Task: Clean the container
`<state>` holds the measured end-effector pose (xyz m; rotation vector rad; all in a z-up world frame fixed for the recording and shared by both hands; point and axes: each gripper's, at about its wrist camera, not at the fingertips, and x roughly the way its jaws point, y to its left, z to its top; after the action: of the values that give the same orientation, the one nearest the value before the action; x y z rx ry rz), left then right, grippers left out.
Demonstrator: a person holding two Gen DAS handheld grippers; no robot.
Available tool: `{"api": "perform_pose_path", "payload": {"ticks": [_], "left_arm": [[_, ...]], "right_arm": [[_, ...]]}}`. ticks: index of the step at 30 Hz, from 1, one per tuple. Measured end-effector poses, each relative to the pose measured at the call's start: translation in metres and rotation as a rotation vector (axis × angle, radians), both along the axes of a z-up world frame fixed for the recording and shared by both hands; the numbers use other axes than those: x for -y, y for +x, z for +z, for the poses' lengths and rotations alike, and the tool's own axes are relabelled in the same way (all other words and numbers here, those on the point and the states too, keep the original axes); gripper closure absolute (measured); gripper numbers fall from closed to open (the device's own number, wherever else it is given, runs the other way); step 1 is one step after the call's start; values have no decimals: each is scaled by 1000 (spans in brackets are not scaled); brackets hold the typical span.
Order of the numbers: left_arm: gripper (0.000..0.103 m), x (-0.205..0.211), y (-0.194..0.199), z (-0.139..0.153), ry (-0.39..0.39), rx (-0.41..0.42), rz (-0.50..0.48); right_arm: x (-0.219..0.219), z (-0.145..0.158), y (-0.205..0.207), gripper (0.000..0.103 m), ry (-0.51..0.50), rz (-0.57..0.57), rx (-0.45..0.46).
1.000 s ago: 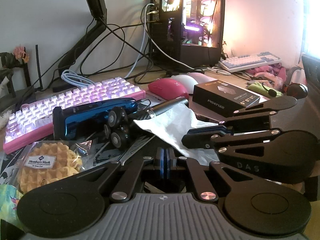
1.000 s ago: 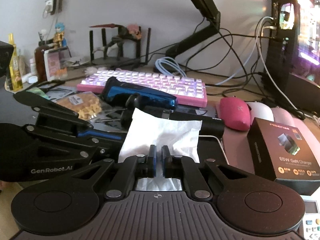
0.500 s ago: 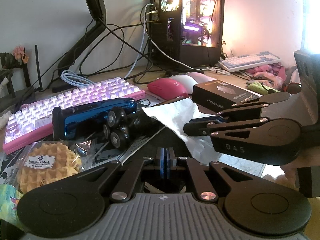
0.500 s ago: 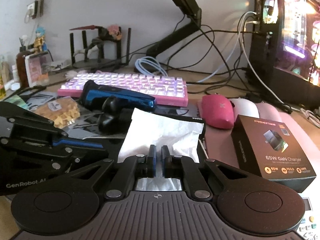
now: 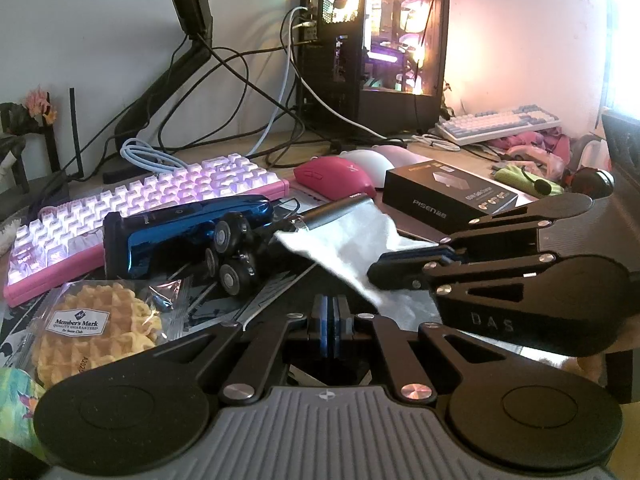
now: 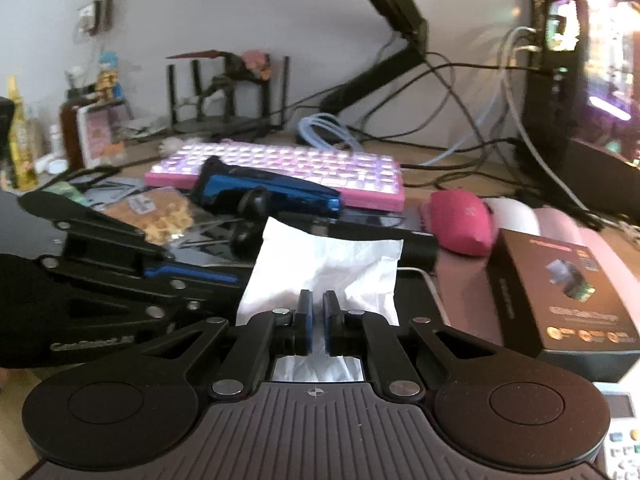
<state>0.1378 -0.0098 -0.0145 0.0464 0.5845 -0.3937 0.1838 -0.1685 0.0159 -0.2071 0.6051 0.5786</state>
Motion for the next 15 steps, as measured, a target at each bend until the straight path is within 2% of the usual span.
{"api": "perform_pose_path", "payload": {"ticks": [8,12,15], "left_arm": [[94,0,0,0,4,1,-1],[94,1,1,0,5,1,-2],[94,0,1,0,4,1,-3]], "right_arm": [[-4,-4,3,96,-49,-79,32],[-12,-9,5,95,-91,-75,59],[-13,-11,9,95,-66,-44,43]]}}
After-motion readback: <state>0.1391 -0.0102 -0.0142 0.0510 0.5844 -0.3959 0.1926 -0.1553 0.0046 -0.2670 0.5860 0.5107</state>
